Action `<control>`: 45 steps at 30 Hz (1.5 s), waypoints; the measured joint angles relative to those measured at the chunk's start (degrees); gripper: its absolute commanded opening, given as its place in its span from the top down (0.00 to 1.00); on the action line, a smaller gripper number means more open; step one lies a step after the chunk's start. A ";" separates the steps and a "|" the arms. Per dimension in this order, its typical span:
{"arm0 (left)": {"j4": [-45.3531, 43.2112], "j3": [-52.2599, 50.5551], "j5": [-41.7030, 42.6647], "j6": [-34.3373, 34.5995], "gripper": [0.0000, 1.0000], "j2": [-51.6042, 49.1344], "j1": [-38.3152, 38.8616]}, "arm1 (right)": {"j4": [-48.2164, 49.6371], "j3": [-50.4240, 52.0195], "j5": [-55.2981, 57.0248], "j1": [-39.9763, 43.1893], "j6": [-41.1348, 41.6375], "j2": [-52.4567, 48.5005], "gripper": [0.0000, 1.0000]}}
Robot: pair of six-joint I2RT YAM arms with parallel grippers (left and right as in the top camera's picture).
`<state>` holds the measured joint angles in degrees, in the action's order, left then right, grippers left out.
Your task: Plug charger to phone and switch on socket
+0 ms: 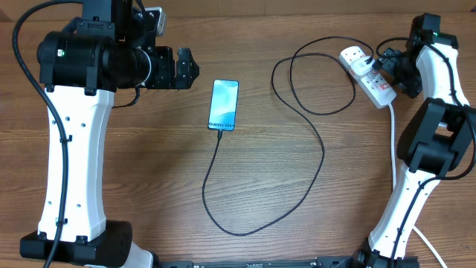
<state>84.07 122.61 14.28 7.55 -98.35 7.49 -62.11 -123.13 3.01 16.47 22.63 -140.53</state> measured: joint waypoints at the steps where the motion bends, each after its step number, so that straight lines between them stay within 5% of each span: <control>1: -0.02 0.00 0.00 0.00 0.00 0.00 0.00 | -0.31 -0.15 -0.02 0.02 0.07 0.00 0.00; 45: 0.00 0.00 0.00 0.00 0.00 -0.02 0.79 | 1.01 1.51 -4.09 0.94 0.68 0.11 0.00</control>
<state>84.07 122.61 14.28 7.55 -98.37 8.27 -61.10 -121.62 -1.08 17.41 23.31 -140.42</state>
